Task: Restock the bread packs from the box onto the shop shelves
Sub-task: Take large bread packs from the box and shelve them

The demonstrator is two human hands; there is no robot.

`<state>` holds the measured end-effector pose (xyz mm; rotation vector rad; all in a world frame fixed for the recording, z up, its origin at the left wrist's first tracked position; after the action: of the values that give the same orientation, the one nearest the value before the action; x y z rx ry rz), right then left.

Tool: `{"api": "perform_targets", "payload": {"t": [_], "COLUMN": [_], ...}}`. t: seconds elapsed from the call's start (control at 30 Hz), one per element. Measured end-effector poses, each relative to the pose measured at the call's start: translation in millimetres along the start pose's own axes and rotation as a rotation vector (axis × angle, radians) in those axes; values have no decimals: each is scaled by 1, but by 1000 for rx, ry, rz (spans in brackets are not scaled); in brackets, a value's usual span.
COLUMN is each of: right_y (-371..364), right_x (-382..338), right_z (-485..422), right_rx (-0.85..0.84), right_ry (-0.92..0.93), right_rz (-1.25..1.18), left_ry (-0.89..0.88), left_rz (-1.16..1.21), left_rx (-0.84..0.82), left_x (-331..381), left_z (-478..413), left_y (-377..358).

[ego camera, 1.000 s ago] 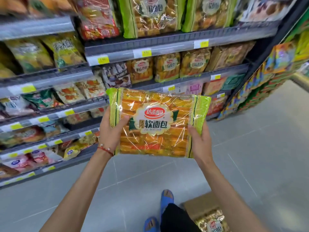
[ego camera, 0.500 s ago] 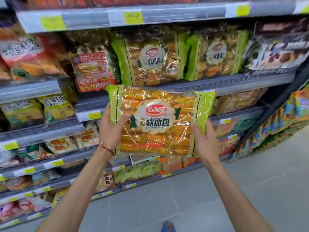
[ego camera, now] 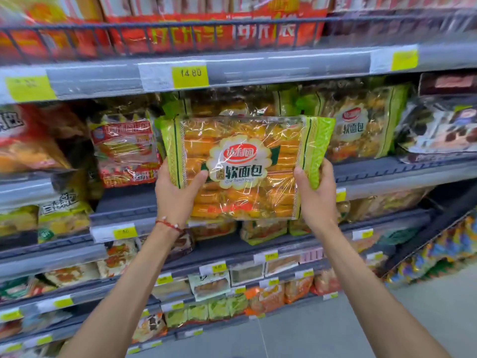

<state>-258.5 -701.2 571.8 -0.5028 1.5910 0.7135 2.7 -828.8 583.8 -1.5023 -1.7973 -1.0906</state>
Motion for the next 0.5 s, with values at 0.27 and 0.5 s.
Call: {"api": "perform_targets", "payload": {"t": [0.27, 0.5], "right_y": [-24, -51], "right_x": [-41, -25], "right_z": [-70, -106], "right_rx": [-23, -90], "right_ry": [32, -41], "right_rz": [70, 73], "left_ry": [116, 82], "left_rz": [-9, 59], "left_rx": [57, 48], "left_x": [-9, -27], "left_z": [-62, -58], "left_y": [-18, -35]}}
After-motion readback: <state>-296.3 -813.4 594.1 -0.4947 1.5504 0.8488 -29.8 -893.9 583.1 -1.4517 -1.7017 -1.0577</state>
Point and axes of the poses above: each hand's wrist, its own z-axis away from the middle knuckle, its own y-axis out of the back of the hand, x = y × z, the point moved 4 cm from there along -z, towards the middle knuckle, and after that the axes turned 14 degrees about -y, right-handed, at the moved point
